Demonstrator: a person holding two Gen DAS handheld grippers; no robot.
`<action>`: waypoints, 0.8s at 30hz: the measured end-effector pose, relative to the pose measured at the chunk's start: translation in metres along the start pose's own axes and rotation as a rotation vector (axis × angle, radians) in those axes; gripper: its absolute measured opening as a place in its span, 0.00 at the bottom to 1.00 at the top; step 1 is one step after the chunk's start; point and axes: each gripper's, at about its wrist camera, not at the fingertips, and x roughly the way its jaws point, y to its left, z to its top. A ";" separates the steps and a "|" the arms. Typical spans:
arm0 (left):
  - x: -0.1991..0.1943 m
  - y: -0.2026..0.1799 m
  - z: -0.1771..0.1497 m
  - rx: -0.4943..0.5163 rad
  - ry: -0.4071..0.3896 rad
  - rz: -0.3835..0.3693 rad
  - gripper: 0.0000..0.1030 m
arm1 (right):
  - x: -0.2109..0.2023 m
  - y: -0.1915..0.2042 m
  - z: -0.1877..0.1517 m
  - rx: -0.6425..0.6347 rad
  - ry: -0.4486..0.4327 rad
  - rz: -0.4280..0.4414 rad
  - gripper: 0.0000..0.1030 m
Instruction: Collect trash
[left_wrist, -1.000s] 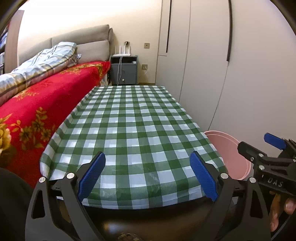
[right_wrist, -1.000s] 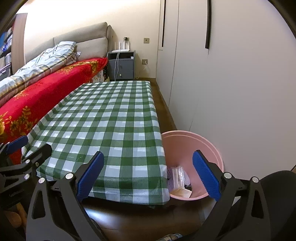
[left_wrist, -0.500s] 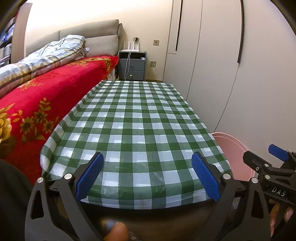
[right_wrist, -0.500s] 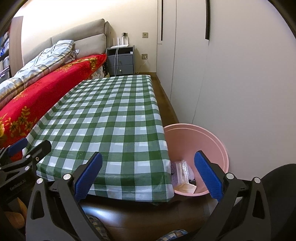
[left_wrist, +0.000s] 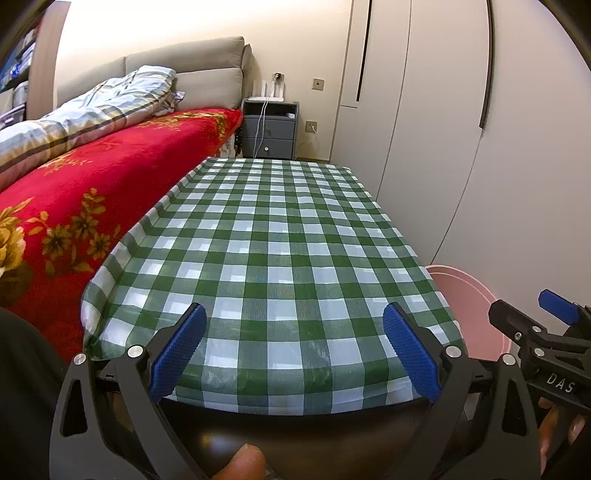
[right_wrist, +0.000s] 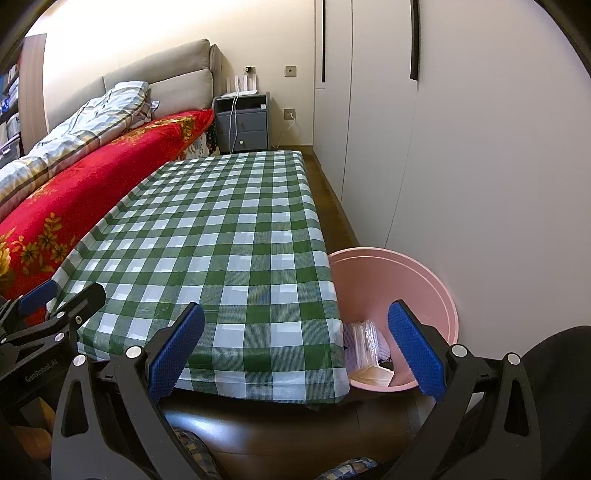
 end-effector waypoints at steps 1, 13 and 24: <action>0.000 0.000 0.000 -0.002 0.000 0.002 0.91 | -0.001 -0.001 0.001 0.001 -0.001 0.000 0.95; 0.002 0.001 -0.004 -0.014 0.009 0.009 0.91 | -0.003 -0.001 0.003 0.001 -0.004 -0.001 0.95; 0.002 0.000 -0.005 -0.014 0.008 0.011 0.92 | -0.003 -0.001 0.002 -0.002 -0.004 -0.001 0.95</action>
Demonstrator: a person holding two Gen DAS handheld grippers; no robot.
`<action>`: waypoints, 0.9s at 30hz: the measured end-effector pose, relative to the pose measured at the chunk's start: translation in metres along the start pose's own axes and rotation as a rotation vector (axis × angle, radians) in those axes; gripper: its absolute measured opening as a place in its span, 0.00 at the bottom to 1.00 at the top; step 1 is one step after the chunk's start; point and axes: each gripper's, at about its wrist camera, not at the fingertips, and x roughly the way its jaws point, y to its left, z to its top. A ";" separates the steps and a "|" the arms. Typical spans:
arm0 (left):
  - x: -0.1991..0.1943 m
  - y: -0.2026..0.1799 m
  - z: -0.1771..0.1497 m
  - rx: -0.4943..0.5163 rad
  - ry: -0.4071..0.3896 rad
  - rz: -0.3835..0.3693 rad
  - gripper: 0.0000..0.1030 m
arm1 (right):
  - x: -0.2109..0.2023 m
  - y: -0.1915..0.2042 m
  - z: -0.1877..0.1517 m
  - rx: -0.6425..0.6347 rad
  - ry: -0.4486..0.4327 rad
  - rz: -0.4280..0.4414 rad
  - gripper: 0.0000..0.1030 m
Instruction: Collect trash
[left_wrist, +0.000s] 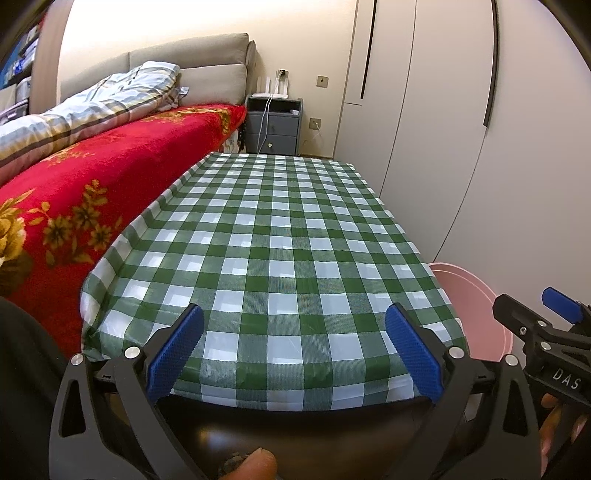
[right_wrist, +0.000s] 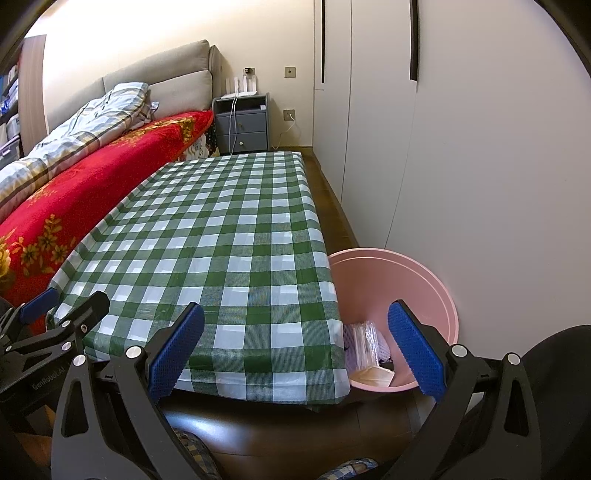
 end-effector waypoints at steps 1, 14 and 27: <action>0.000 0.000 0.000 0.001 -0.002 0.001 0.92 | 0.000 0.000 0.000 0.000 0.000 0.000 0.95; -0.001 -0.001 0.000 0.004 -0.005 0.003 0.92 | 0.000 0.000 0.001 -0.001 0.002 0.001 0.95; -0.002 -0.002 0.000 0.012 -0.019 0.010 0.93 | 0.000 0.000 0.001 0.000 0.002 0.000 0.95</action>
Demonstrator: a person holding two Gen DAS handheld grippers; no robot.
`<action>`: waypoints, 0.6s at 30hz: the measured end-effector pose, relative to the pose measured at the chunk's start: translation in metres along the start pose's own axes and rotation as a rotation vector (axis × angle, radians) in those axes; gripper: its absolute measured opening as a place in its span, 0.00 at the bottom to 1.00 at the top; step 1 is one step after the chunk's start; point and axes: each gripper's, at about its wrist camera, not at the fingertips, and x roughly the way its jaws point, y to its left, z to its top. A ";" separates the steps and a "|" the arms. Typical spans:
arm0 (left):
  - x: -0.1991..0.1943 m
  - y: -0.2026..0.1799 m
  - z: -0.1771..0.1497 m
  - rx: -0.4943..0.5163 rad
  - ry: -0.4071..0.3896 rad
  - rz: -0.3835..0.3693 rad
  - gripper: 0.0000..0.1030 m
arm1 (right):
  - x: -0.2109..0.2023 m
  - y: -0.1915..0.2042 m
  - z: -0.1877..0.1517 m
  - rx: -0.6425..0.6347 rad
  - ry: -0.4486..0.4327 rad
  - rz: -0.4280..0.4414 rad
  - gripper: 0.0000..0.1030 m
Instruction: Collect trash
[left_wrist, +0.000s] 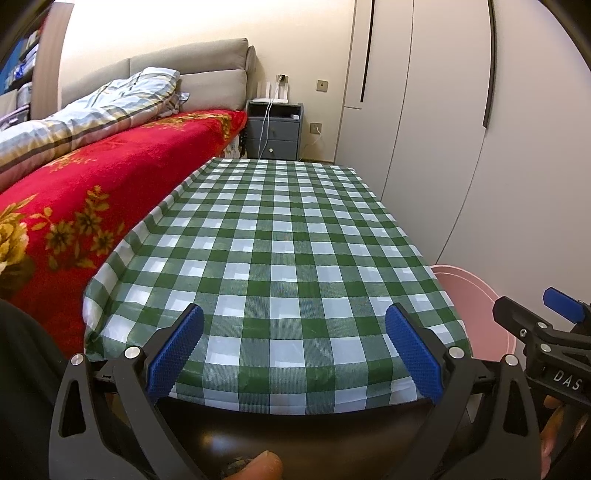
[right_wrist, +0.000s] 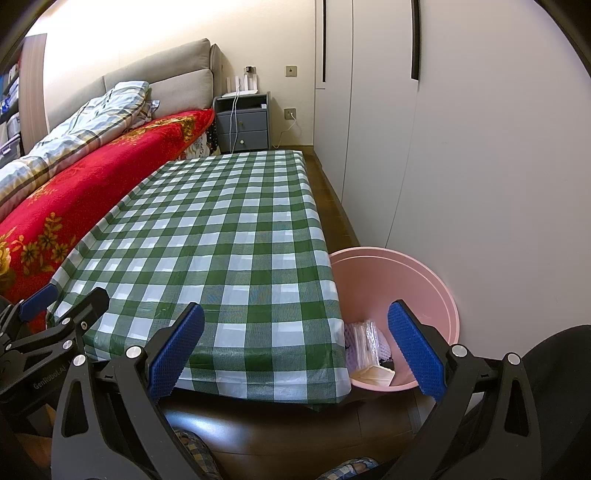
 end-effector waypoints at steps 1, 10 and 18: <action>0.000 0.000 0.000 0.000 0.000 0.000 0.92 | 0.000 0.000 0.000 0.000 0.000 0.001 0.95; 0.001 0.000 -0.001 -0.003 0.008 -0.005 0.93 | 0.000 0.000 0.000 0.000 0.000 0.001 0.95; 0.004 0.000 -0.002 -0.006 0.016 -0.007 0.92 | 0.000 0.000 0.000 0.001 0.001 0.000 0.95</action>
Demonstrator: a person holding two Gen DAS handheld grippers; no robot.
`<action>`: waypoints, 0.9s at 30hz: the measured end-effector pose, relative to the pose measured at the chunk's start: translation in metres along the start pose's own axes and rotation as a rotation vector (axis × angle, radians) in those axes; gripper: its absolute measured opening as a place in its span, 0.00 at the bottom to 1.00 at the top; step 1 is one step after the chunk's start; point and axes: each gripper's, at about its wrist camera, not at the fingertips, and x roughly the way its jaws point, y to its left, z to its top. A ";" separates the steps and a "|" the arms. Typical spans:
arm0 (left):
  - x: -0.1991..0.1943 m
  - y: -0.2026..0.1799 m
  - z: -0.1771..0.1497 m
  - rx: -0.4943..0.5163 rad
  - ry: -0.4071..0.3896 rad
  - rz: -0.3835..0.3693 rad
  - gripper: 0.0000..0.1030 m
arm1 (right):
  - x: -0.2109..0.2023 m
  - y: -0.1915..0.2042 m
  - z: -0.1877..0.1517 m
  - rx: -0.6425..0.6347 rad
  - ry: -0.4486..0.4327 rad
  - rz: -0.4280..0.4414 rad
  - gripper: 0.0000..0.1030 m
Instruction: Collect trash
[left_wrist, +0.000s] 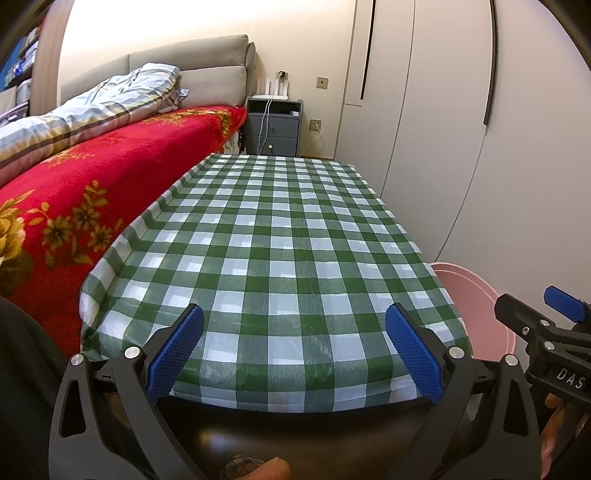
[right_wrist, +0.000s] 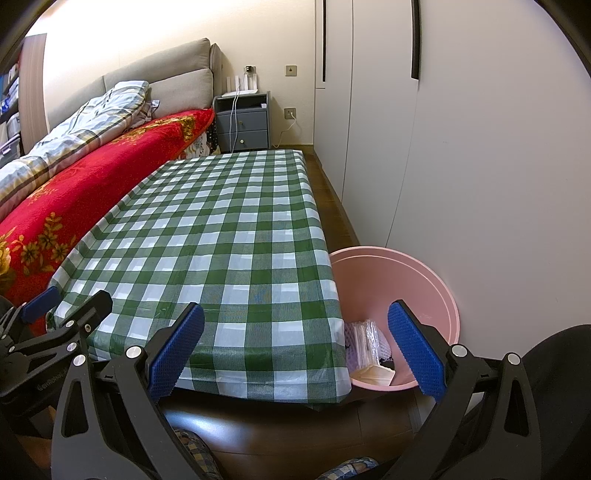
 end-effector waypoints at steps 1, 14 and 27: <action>0.001 0.000 0.000 0.000 0.002 -0.002 0.93 | 0.000 0.000 0.000 -0.001 0.000 0.000 0.95; 0.006 -0.001 -0.005 -0.006 0.026 -0.004 0.93 | 0.000 0.000 0.000 -0.001 0.000 0.000 0.95; 0.010 -0.002 -0.007 -0.005 0.046 0.005 0.92 | 0.000 0.000 0.000 -0.001 0.001 0.000 0.95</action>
